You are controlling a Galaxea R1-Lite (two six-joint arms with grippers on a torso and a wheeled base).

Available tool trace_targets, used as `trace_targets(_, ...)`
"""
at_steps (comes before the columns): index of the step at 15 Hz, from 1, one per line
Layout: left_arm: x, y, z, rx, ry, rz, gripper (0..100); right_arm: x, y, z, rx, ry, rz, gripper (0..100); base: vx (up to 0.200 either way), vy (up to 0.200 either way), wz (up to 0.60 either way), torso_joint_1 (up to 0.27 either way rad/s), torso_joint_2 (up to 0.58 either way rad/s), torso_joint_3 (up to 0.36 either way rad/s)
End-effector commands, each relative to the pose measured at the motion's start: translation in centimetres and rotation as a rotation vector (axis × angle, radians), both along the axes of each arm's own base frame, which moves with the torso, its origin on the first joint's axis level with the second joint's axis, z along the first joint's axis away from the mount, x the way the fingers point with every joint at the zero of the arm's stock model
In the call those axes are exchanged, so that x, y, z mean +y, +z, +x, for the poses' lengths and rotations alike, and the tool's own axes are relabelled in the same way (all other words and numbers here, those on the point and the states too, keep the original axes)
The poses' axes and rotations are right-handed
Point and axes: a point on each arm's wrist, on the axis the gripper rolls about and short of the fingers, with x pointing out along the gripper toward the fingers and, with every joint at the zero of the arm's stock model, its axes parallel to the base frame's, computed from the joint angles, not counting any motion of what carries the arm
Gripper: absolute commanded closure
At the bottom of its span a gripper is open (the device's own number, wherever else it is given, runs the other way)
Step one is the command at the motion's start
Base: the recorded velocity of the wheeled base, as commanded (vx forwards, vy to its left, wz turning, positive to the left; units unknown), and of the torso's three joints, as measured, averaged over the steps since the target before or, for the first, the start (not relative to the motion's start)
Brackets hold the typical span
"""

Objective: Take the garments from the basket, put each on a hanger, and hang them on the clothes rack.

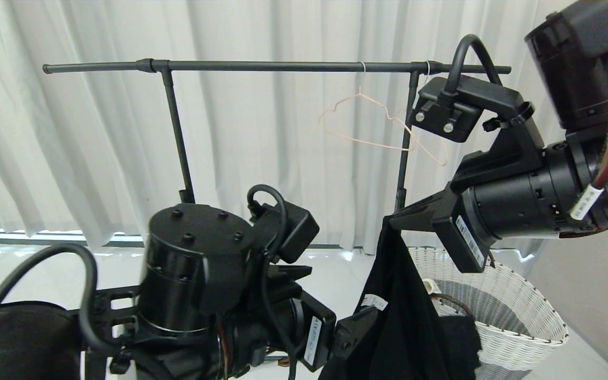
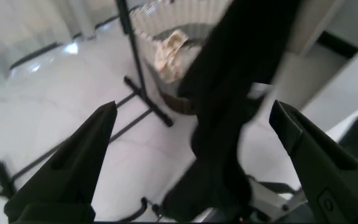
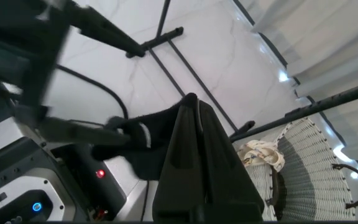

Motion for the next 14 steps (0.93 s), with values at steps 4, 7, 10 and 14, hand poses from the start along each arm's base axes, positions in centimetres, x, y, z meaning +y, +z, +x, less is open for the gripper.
trace_targets(4,-0.1,-3.4,2.4,0.072,0.076,0.094,0,-0.1,0.3,-0.4,-0.006,0.009,0.009,100,0.0,0.0,0.0,0.0,0.0,0.0)
trace_targets(7,0.8,-5.5,1.6,0.127,0.078,0.159,0,-0.1,0.5,-0.4,-0.009,0.014,0.015,100,0.0,0.0,0.0,0.0,0.0,0.0)
trace_targets(10,2.3,-7.3,0.8,0.179,0.094,0.218,0,-0.1,0.6,-0.7,-0.012,0.021,0.02,100,0.0,0.0,0.0,0.0,0.0,0.0)
trace_targets(14,2.6,-7.7,0.9,0.192,0.102,0.229,0,-0.3,1.0,-1.4,-0.018,0.044,0.031,100,0.0,0.0,0.0,0.0,0.0,0.0)
